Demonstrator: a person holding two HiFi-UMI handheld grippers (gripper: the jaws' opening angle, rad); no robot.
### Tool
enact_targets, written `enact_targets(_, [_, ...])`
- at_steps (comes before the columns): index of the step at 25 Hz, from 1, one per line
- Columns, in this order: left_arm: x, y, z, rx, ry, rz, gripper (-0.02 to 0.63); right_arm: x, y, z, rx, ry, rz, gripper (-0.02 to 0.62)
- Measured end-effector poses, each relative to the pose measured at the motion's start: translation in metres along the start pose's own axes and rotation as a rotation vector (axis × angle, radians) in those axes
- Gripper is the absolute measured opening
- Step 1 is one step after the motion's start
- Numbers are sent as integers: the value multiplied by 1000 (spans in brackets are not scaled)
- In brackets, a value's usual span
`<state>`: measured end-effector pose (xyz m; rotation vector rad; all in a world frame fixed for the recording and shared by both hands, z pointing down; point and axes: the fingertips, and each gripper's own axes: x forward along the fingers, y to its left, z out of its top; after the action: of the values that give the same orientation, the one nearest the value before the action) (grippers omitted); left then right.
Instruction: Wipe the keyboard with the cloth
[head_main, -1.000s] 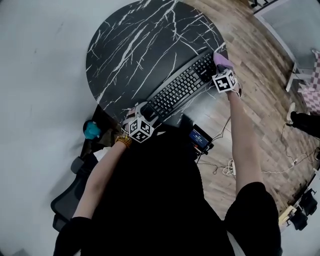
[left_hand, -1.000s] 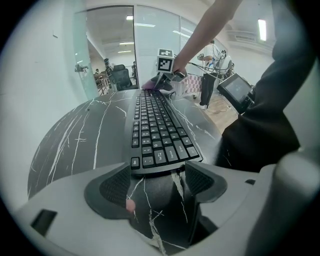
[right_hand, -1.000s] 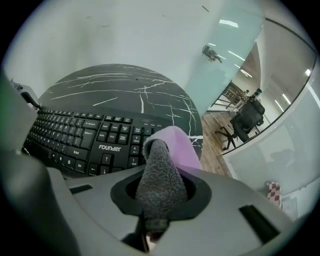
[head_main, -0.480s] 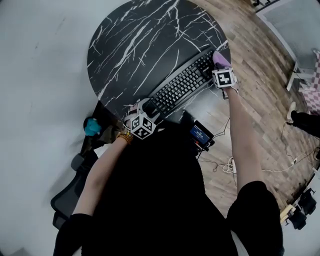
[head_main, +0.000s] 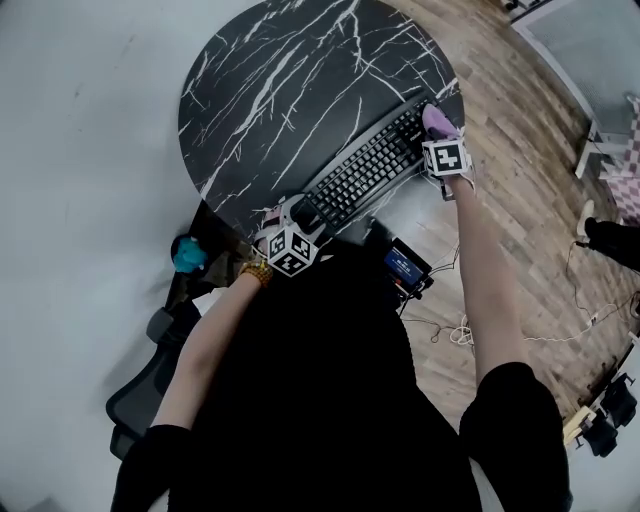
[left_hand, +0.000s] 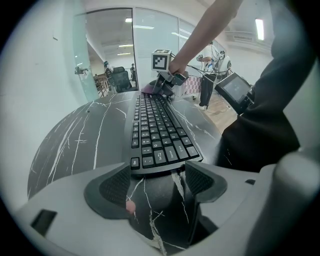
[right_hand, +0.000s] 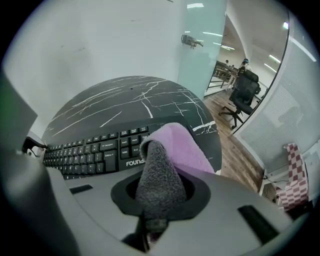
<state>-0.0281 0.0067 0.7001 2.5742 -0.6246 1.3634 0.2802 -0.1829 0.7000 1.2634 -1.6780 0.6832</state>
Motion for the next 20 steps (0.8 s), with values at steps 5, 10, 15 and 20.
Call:
enact_targets(5, [1,1,0,2,-2,3,328,-1,2,0,1,5,-9,66])
enact_targets(10, [1,1,1,1,-3,9,330,-2,6,-1,0,-2,-17,66])
enact_targets(15, [1,1,0,0,-6,10,331,-6,21,-6,16,-9,11,63])
enact_targets(20, [1,1,0,2,-9,14,331,-8,39,-10,15,-10,35,63])
